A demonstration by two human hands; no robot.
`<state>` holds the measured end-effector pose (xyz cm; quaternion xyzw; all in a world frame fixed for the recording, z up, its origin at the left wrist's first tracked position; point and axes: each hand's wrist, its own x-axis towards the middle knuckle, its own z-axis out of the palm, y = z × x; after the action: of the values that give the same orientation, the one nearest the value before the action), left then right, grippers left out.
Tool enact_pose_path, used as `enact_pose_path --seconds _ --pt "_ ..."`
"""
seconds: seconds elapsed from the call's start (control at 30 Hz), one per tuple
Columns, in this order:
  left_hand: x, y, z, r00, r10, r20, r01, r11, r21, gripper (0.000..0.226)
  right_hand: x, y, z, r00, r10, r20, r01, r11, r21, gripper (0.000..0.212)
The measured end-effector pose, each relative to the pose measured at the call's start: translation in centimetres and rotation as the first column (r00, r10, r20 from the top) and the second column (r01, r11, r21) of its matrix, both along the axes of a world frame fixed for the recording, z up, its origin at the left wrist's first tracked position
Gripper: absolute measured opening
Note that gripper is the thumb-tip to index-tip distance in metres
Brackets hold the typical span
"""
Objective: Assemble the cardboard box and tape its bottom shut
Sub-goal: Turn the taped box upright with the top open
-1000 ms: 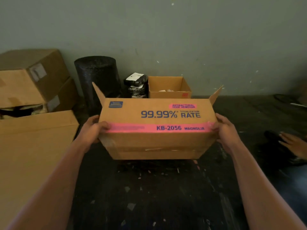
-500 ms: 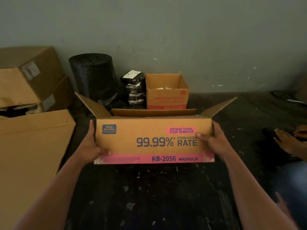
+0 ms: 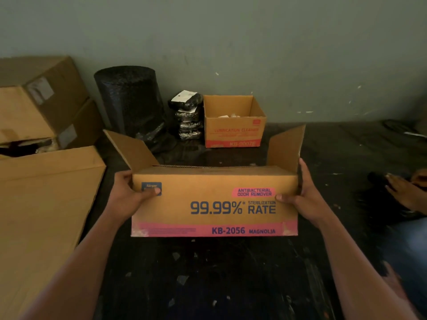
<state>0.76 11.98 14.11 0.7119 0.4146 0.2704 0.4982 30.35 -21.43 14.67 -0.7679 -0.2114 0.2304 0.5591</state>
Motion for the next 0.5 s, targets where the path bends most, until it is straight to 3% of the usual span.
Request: enact_pose_path --seconds 0.17,0.3,0.5 --pt "-0.5 0.3 -0.3 0.998 -0.068 0.001 0.068 0.997 0.035 0.099 0.1 -0.5 -1.0 0.998 -0.042 -0.041 0.043 0.998 0.037 0.122" --pt "-0.9 -0.7 -1.0 0.993 -0.115 -0.016 0.116 0.987 0.113 0.11 -0.1 -0.4 -1.1 1.0 -0.002 0.02 0.002 1.0 0.014 0.115" --pt "-1.6 -1.7 -3.4 1.0 0.002 -0.012 -0.001 0.996 0.085 0.121 -0.1 0.0 -2.2 0.999 -0.039 0.013 0.039 0.998 -0.039 0.113"
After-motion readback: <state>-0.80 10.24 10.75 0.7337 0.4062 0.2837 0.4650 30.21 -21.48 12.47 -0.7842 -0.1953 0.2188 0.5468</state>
